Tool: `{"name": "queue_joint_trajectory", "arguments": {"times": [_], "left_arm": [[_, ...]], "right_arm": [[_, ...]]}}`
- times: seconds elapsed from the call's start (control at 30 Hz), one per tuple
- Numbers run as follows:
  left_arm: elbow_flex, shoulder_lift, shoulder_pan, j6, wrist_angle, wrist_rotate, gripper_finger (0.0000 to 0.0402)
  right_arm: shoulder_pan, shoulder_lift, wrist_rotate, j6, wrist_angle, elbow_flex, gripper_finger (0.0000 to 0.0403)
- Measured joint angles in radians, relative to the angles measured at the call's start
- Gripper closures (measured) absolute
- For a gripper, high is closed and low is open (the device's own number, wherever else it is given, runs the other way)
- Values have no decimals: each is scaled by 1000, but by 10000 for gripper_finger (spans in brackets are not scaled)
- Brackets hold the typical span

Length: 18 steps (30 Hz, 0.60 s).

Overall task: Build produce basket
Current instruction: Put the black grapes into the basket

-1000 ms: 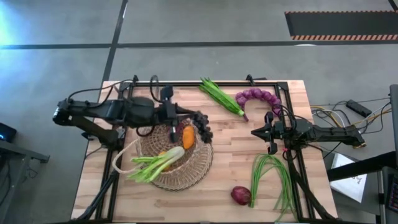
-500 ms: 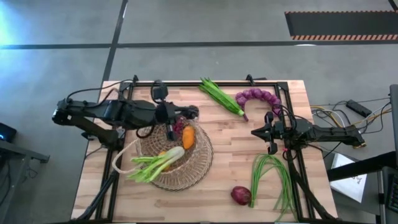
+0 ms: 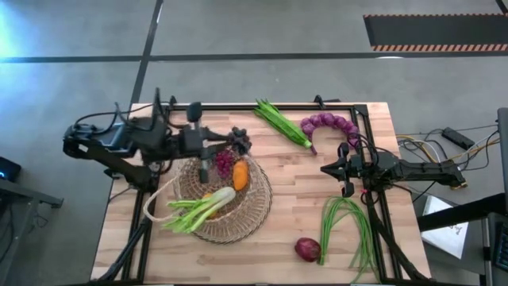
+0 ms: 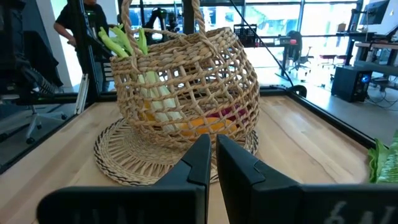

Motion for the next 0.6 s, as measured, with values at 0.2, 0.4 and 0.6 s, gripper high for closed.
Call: {"name": "queue_joint_trajectory", "arguments": {"times": [0.2, 0.4, 0.6], "left_arm": [[23, -48, -50, -203, -263, -8, 401], [-39, -49, -57, -406, -503, -92, 401], [-184, -17, -57, -507, -527, -46, 401]], "right_arm": [[0, 0, 0, -2, 0, 0, 385], [0, 0, 0, -1, 0, 0, 385], [0, 0, 0, 0, 0, 0, 385]]}}
